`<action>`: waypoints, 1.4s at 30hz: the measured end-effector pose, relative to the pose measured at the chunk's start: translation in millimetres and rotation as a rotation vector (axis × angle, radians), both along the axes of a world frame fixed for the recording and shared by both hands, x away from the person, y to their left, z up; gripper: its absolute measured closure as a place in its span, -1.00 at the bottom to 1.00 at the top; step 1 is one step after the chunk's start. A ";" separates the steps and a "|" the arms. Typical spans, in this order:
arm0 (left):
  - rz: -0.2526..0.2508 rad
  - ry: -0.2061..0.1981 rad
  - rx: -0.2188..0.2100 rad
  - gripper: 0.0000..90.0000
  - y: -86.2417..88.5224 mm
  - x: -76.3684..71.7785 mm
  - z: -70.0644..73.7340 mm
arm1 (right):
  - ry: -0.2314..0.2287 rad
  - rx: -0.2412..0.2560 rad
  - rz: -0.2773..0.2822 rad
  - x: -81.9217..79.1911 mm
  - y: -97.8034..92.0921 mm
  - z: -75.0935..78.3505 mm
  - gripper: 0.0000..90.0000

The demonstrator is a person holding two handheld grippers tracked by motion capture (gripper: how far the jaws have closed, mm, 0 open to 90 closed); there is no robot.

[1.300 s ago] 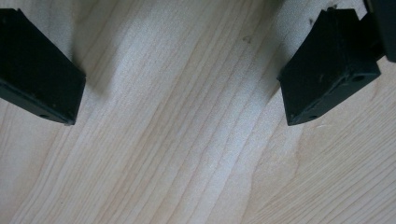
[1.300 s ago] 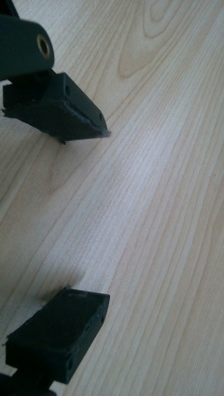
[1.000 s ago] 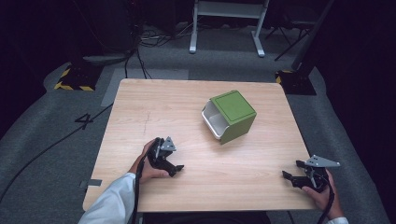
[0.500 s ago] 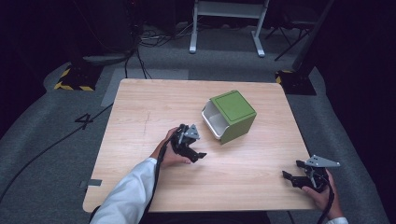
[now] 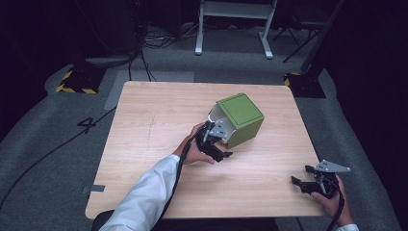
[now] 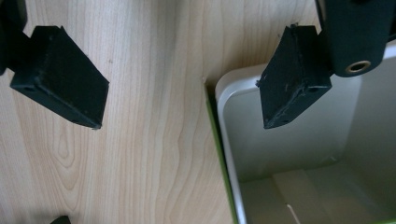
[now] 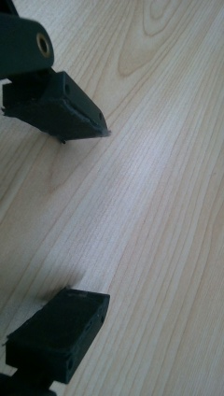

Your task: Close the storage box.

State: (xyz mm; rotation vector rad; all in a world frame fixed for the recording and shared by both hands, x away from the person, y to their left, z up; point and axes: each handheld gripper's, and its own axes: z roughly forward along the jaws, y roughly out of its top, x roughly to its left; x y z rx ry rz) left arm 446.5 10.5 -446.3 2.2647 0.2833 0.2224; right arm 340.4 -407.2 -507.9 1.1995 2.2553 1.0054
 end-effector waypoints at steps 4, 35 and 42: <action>-0.011 0.019 0.034 -0.65 -13.3 6.2 -3.8 | 0.000 0.000 0.000 0.0 0.0 0.0 -0.63; -0.019 0.085 0.127 -0.05 7.9 17.0 -16.1 | 0.001 0.000 0.000 -0.4 -0.4 0.0 -0.63; -0.001 0.083 0.186 0.21 9.2 15.3 -26.6 | 0.002 0.000 0.000 -0.4 -0.4 0.1 -0.63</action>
